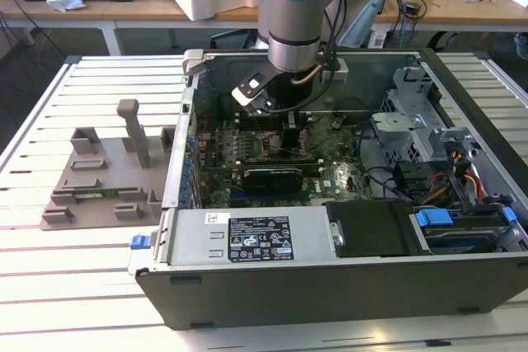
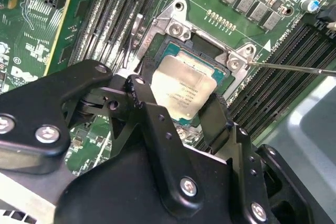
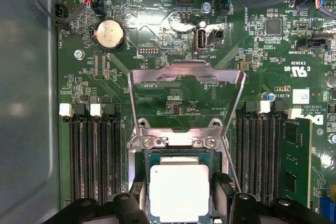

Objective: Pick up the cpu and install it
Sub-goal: 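Place the cpu into insertion slot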

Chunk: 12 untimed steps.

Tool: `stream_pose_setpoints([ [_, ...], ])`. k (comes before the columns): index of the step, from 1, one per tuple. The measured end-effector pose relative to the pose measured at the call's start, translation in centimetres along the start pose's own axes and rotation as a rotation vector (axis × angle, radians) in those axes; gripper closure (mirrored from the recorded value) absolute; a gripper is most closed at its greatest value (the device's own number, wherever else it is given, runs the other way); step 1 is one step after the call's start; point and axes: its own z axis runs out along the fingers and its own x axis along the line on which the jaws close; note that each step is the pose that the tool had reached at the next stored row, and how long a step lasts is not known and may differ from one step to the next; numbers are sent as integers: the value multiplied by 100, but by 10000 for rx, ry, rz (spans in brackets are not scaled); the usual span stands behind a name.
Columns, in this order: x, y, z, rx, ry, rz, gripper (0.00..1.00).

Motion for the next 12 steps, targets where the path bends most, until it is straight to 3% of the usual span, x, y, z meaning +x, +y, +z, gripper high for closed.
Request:
stream_pose_setpoints([
  [2,0,0,-5,2,-3,1,38],
  [5,-1,-1,-137,0,1,0,38],
  [7,7,-1,-170,0,2,1,38],
  [9,8,-2,-240,0,3,0,53],
  [10,9,-3,-282,0,3,1,65],
  [12,13,-3,-337,0,2,1,71],
])
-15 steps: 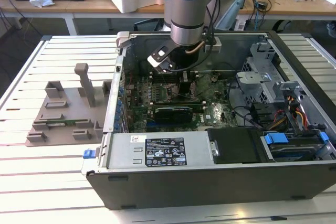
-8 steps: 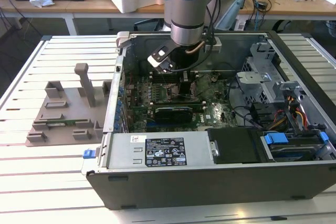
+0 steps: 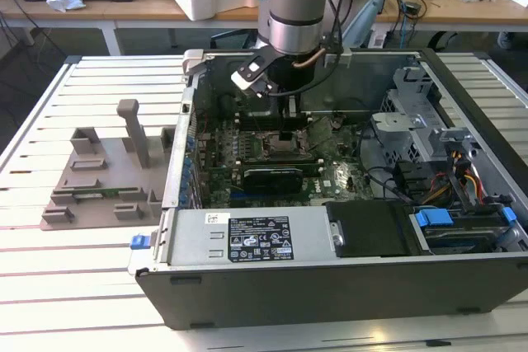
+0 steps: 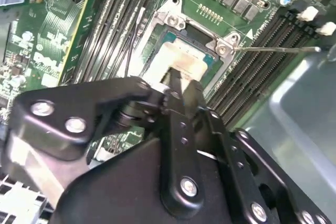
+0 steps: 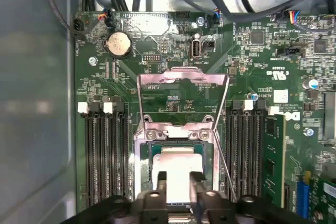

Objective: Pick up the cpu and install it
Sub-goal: 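Place the cpu into insertion slot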

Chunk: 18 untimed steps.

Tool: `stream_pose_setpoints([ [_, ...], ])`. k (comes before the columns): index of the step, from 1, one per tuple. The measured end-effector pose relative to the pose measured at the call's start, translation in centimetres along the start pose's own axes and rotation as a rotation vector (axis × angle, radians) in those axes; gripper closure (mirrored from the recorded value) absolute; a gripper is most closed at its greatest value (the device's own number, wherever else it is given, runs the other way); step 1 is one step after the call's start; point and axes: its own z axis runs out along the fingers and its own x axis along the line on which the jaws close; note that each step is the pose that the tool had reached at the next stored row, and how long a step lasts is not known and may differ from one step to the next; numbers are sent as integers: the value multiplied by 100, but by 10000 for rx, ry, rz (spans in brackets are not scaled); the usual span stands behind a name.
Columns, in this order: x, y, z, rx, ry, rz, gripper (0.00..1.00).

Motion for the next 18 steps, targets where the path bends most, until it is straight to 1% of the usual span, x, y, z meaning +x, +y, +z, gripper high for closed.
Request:
stream_pose_setpoints([
  [1,2,0,-43,0,1,-1,76],
  [2,6,-1,-93,0,1,0,89],
  [3,7,-1,-128,-1,1,-2,89],
  [5,8,-1,-153,-2,10,-1,89],
  [6,6,-1,-142,4,43,-1,89],
  [8,5,-2,-112,7,78,0,89],
  [11,-2,0,-7,9,84,-6,89],
  [17,-11,1,107,9,84,-11,89],
  [18,-11,1,140,10,83,-12,89],
])
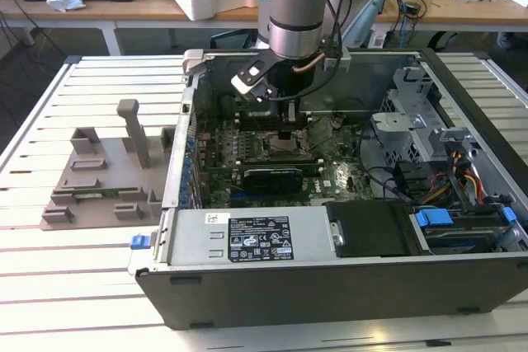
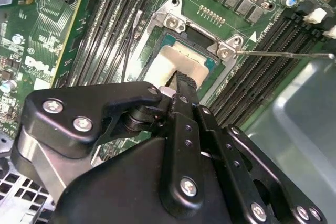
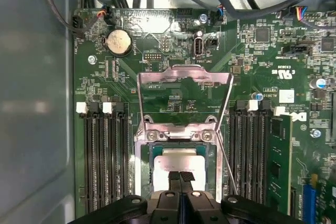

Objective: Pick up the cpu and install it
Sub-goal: 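Place the cpu into insertion slot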

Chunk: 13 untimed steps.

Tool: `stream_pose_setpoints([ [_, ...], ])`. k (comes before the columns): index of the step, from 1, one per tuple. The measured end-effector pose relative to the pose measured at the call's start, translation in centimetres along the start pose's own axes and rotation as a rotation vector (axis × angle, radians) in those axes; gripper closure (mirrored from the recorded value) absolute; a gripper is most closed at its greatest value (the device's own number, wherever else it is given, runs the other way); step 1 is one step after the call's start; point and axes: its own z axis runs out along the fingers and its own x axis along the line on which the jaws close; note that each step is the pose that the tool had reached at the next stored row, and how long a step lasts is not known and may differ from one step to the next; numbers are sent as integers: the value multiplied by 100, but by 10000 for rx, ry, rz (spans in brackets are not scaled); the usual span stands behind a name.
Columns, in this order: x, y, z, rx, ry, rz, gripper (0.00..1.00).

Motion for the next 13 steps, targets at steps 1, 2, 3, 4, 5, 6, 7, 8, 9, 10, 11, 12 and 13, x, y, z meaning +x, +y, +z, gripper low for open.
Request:
stream_pose_setpoints([
  [1,0,0,19,-1,1,0,89],
  [2,1,1,38,0,0,-1,89],
  [3,1,1,64,0,0,-1,89],
  [4,1,1,80,0,0,-1,89],
  [5,1,1,109,1,-2,-2,89],
  [6,0,2,117,4,-7,-2,89],
  [7,0,6,122,7,-9,-4,89],
  [8,0,27,126,5,-8,-2,89],
  [9,2,71,129,1,-2,-5,89],
  [10,2,98,129,1,-1,-7,89],
  [11,2,120,129,0,-1,-8,89],
  [12,3,127,122,-3,4,-9,89],
  [13,5,133,80,-8,15,-9,89],
])
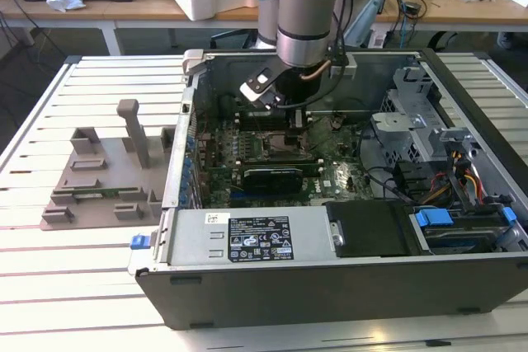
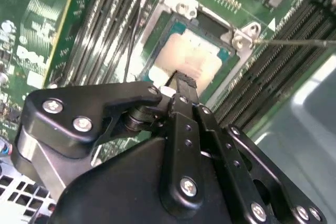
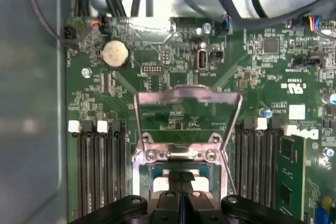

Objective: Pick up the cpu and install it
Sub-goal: 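Place the cpu into insertion slot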

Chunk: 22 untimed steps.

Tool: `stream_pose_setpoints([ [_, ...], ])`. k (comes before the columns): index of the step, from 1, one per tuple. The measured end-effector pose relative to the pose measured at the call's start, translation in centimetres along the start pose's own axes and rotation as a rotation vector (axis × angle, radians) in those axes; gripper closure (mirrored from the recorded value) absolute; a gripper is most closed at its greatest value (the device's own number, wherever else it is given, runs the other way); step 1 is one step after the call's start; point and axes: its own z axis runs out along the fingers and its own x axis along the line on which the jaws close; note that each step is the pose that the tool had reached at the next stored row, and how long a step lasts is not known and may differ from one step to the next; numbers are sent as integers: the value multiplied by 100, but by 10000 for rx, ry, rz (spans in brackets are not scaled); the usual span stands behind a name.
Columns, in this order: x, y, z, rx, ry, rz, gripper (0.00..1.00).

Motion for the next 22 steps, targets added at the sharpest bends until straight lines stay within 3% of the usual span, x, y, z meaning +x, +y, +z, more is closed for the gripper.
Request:
stream_pose_setpoints([
  [2,-4,-2,-100,8,-13,2,89],
  [3,-7,-3,-230,8,-15,1,89],
  [6,-10,-5,-474,8,-15,1,89],
  [10,-13,-7,-690,8,-15,1,89],
  [18,-18,-10,-1008,8,-14,1,89],
  [22,-18,-10,-1010,8,-4,1,89],
])
